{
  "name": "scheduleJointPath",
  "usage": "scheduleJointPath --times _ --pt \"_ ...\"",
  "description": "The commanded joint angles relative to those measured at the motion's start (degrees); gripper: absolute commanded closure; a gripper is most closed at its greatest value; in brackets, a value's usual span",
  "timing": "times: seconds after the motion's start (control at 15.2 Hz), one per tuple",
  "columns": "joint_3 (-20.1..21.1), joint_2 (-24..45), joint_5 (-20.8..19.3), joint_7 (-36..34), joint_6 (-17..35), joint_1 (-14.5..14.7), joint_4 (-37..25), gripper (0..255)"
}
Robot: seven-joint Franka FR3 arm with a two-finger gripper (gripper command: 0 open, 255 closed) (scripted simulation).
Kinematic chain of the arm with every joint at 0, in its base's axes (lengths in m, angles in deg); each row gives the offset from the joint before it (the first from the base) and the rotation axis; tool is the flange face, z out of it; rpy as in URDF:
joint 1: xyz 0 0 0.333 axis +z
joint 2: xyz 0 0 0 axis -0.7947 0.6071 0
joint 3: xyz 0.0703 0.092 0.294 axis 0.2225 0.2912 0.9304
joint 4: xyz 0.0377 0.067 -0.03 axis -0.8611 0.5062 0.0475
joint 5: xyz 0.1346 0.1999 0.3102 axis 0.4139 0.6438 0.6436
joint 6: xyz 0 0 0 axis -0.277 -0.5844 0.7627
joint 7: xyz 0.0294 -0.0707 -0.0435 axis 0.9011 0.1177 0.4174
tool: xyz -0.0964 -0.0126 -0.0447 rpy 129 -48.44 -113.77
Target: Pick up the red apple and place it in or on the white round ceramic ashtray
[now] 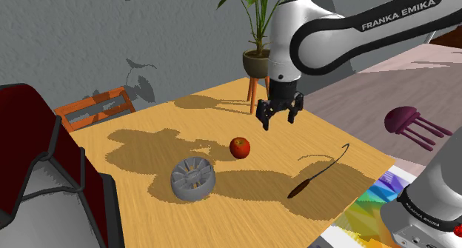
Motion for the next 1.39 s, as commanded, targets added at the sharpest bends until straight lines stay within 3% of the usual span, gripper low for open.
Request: scheduleJointPath --times 0.0,0.26,0.59,1.32 --pt "2.3 4.8 -1.5 -5.3 1.5 -0.3 -2.9 0" --pt "5.5 15.3 -6.6 -15.8 3.5 -0.2 -9.6 0" --pt "6.1 28.4 -14.0 -27.7 3.8 2.6 -19.5 0" --pt "5.5 30.9 -15.5 -28.7 9.2 3.3 -16.3 0"
